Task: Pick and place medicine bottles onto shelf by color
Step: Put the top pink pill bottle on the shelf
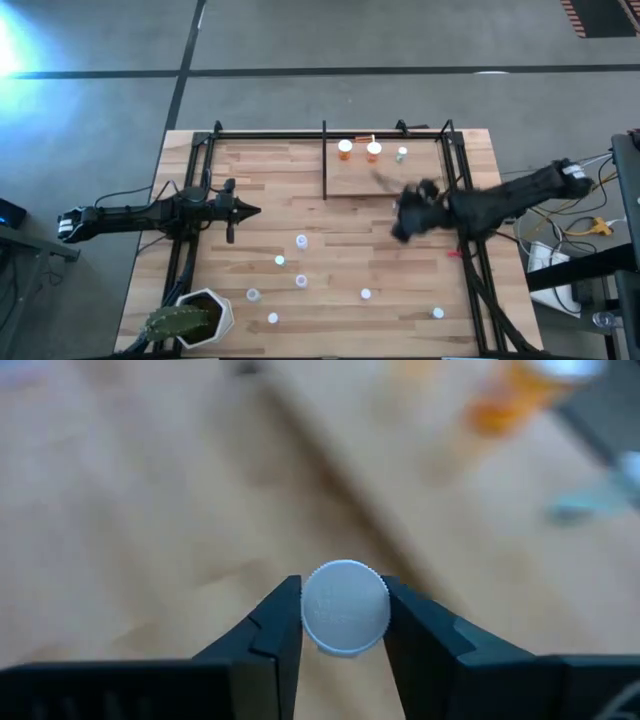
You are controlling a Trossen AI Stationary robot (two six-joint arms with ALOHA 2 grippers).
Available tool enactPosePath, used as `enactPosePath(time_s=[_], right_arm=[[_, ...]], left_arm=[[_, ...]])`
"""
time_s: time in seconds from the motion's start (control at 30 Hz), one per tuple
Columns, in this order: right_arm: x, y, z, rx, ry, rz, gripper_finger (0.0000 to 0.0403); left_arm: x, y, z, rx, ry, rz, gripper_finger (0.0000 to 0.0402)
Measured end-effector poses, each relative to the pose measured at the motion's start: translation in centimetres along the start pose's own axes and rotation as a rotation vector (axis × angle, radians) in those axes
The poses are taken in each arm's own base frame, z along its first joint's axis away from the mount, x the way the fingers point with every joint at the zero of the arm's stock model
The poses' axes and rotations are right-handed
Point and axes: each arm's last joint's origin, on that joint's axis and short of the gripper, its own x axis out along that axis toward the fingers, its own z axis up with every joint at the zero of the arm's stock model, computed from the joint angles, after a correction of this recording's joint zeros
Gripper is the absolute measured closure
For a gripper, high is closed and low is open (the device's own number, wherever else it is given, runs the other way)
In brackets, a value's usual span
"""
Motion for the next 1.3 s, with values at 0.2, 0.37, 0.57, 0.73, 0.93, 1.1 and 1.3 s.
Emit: enactPosePath(time_s=[0.2, 0.37, 0.57, 0.73, 0.93, 1.1, 1.3], right_arm=[[2.2, -7.9, 2.6, 0.165, 0.044, -0.191, 0.0291], [4.3, -13.2, 3.3, 0.306, 0.101, -0.16, 0.0291], [5.9, -16.7, 3.0, 0.361, 0.144, -0.194, 0.0288], [7.0, -17.4, 2.8, 0.363, 0.173, -0.215, 0.0282], [8.0, -17.5, 3.0, 0.367, 0.181, -0.218, 0.0284], [8.3, -17.7, 2.8, 0.354, 0.208, -0.306, 0.0271], [8.3, -17.8, 2.8, 0.351, 0.209, -0.317, 0.0236]], left_arm=[[0.0, 0.0, 0.0, 0.0, 0.0, 0.0, 0.0402], [0.0, 0.0, 0.0, 0.0, 0.0, 0.0, 0.0402], [0.0, 0.0, 0.0, 0.0, 0.0, 0.0, 0.0402], [0.0, 0.0, 0.0, 0.0, 0.0, 0.0, 0.0402], [0.0, 0.0, 0.0, 0.0, 0.0, 0.0, 0.0402], [0.0, 0.0, 0.0, 0.0, 0.0, 0.0, 0.0402], [0.0, 0.0, 0.0, 0.0, 0.0, 0.0, 0.0402]])
